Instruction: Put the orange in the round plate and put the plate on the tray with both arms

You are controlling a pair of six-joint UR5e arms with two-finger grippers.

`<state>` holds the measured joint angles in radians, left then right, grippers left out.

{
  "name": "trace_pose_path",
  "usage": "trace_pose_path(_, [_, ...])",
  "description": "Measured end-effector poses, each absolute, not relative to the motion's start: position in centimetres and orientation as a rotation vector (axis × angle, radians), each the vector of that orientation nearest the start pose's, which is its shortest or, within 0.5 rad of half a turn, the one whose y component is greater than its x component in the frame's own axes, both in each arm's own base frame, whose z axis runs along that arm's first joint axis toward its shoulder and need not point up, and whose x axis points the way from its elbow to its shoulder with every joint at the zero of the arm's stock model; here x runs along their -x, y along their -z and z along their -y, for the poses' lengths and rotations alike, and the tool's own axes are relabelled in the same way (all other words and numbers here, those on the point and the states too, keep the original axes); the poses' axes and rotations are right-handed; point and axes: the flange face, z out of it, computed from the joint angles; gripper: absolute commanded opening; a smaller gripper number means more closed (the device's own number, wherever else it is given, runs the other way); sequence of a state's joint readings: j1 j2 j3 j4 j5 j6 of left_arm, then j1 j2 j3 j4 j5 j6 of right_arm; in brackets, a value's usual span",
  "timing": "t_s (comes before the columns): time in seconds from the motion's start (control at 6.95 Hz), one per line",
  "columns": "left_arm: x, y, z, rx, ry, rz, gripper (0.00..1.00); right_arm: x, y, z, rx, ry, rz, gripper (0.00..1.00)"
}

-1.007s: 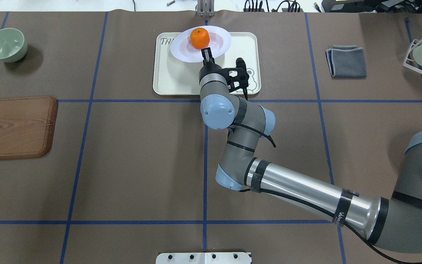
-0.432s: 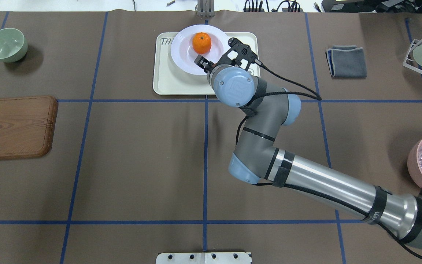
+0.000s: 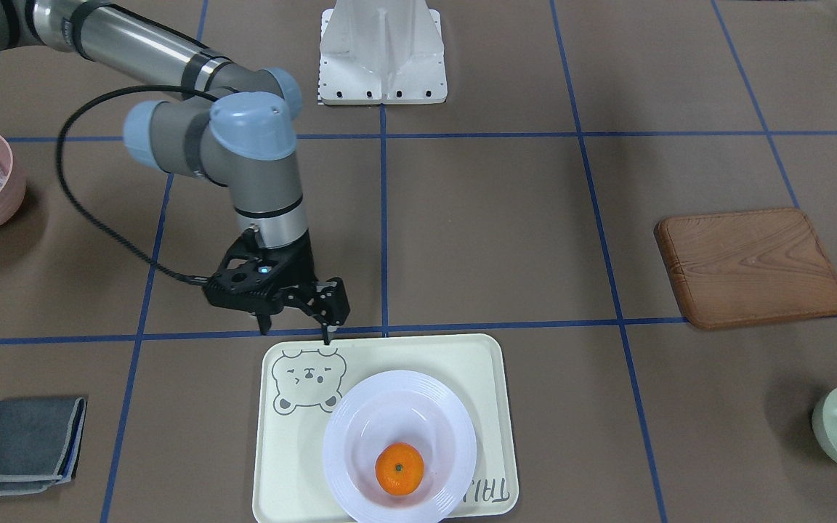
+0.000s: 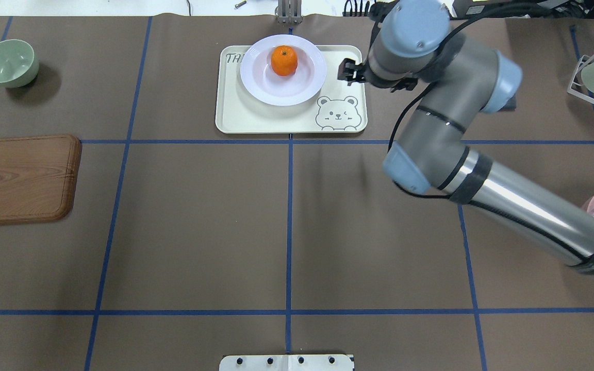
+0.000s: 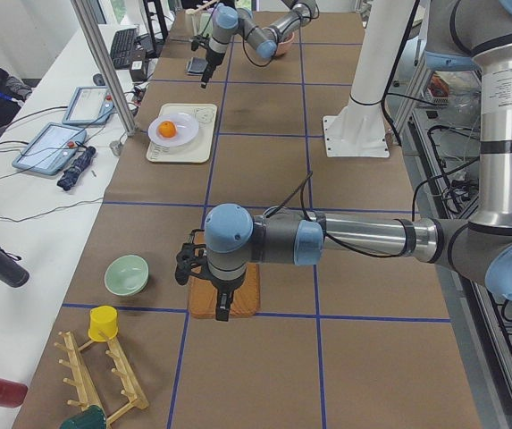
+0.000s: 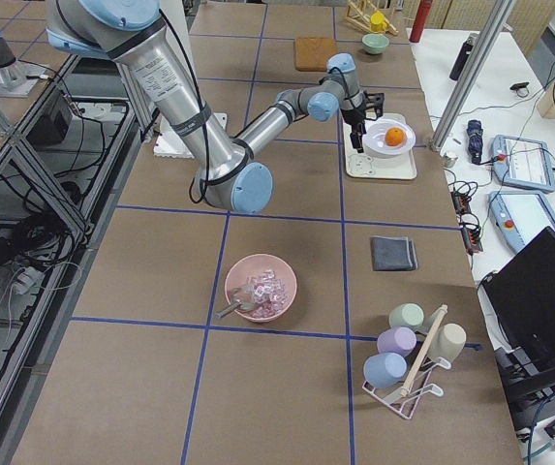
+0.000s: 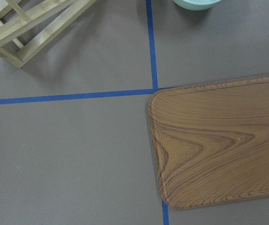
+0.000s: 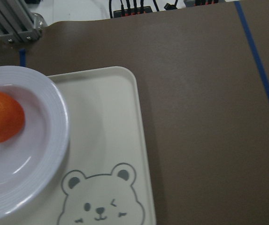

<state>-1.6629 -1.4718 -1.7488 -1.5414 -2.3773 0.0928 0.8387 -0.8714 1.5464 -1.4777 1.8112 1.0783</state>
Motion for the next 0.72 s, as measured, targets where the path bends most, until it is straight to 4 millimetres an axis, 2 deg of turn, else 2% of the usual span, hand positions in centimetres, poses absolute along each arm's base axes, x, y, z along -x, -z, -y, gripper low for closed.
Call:
trace_pose_path(0.14, [10.3,-61.9,44.4,-0.118,-0.021,-0.797,0.99,32.8,-26.4,62.4,-0.269,-0.104,0.707,1.0])
trace_pose_path(0.43, [10.2,-62.0,44.3,-0.117,-0.028,-0.799,0.99,17.8,-33.7,64.1,-0.241,0.099,0.688,1.0])
trace_pose_path(0.58, [10.1,-62.4,44.1,-0.109,-0.025,-0.8,0.99,11.8,-37.4,63.9,-0.227,0.146,0.675,1.0])
trace_pose_path(0.72, [10.1,-62.7,43.9,-0.101,-0.019,-0.8,0.99,7.1,-41.1,63.1,-0.202,0.161,0.67,1.0])
